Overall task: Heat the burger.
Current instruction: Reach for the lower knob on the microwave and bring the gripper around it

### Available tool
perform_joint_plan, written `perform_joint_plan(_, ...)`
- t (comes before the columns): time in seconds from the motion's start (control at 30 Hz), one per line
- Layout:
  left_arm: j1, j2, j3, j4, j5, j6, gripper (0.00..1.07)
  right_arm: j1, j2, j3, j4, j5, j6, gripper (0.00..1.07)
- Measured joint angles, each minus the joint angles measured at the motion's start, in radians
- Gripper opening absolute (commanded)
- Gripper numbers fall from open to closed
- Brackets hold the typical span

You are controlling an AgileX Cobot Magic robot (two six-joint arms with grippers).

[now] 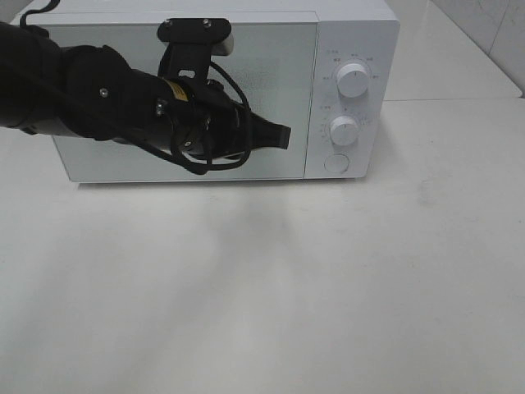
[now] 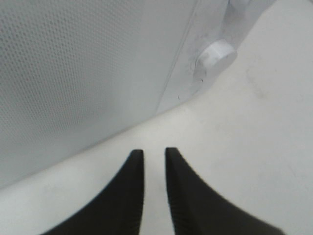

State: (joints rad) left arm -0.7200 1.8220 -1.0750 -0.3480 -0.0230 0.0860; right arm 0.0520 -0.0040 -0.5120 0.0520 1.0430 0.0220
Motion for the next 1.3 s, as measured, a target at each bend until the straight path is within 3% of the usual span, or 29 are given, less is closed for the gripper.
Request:
perform_joint_plan(0.03,0.000,-0.014,0.000,0.000,0.081,0.000,0.83,0.000,0.000,0.000,0.000,0.000,0.000,0.76)
perform_joint_plan(0.07,0.000,-0.028,0.000,0.000,0.160,0.000,1.02,0.000,0.000,0.000,0.000,0.000,0.000,0.76)
perform_joint_plan(0.27,0.000,-0.063,0.000,0.009,0.305,0.000,1.00,0.000,0.000,0.000,0.000,0.000,0.000,0.76)
perform_joint_plan(0.33,0.000,-0.098,0.000,0.047,0.446,0.000,1.00,0.000,0.000,0.000,0.000,0.000,0.000,0.76)
perform_joint_plan(0.77,0.017,-0.228,0.000,0.169,0.794,-0.010,1.00,0.000,0.000,0.000,0.000,0.000,0.000,0.76)
perform_joint_plan(1.07,0.200,-0.343,0.000,0.183,0.953,-0.025,1.00,0.000,0.000,0.000,0.000,0.000,0.000,0.76)
perform_joint_plan(1.1,0.260,-0.374,0.008,0.187,0.971,-0.025,1.00,0.000,0.000,0.000,0.000,0.000,0.000,0.76)
perform_joint_plan(1.13,0.260,-0.374,0.008,0.187,0.971,-0.025,1.00,0.000,0.000,0.000,0.000,0.000,0.000,0.76)
perform_joint_plan(1.3,0.438,-0.483,0.068,0.201,0.999,-0.025,1.00,0.000,0.000,0.000,0.000,0.000,0.000,0.76)
